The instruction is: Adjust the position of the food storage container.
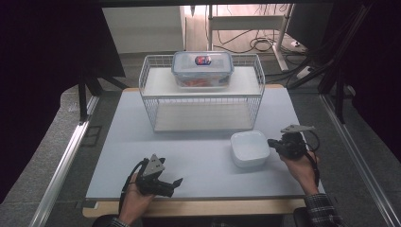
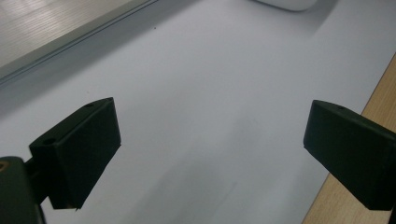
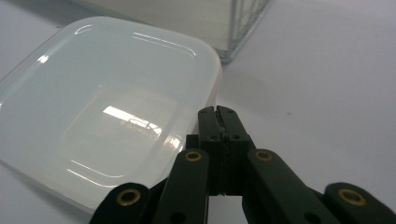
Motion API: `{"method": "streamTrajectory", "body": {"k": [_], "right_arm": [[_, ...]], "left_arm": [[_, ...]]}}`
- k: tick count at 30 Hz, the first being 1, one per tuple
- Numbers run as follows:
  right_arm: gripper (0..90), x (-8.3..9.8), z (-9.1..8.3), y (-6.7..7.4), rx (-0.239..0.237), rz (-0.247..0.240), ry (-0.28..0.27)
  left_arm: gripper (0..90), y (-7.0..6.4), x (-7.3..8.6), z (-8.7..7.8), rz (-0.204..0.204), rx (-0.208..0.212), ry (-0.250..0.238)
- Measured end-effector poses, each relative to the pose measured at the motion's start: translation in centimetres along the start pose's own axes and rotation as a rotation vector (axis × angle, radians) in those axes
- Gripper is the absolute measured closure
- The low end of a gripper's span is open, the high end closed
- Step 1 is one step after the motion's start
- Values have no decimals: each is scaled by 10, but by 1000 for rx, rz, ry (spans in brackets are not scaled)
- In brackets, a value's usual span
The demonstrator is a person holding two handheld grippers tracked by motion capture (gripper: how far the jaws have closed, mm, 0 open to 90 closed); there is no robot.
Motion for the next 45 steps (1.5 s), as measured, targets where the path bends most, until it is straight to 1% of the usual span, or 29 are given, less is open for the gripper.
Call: {"method": "streamTrajectory", "body": {"k": [3,8,12,14,21,24,27,32,35,37,39,42,45], "right_arm": [[894,-3,5,9,-40,1,0],[893,-7,13,24,-83,-19,1],[895,-9,20,37,-122,-24,6],[895,-10,24,43,-135,-40,8],[894,-14,34,66,-193,-59,14],[894,-15,38,77,-219,-78,20],[894,-17,43,86,-233,-95,22],[894,-20,49,95,-246,-103,18],[889,-22,54,99,-242,-114,13],[876,-23,55,99,-229,-126,13],[859,-22,54,98,-235,-118,20],[816,-22,47,99,-234,-120,9],[741,-21,39,102,-235,-130,-12]], "left_arm": [[36,0,0,0,1,1,2],[37,0,0,1,2,0,2],[37,-1,0,1,3,1,3],[37,-1,0,1,3,1,3],[37,0,0,1,1,3,3],[37,0,0,1,1,3,5],[37,0,0,1,0,4,4],[37,-1,0,2,1,6,5],[37,-1,0,2,1,7,6],[37,-1,0,1,0,6,6],[37,0,0,1,-17,15,9],[44,0,-1,0,-51,39,14],[49,0,-1,-1,-59,45,9]]}}
Point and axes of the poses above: each handheld gripper's, and its own axes: z roughly forward along the jaws, x roughly out of its underside, y roughly to its left, the point moved 4 cm from there along z, roughly forward along the jaws, and after that the axes turned 7 degrees about -x, right-handed, at the moved point
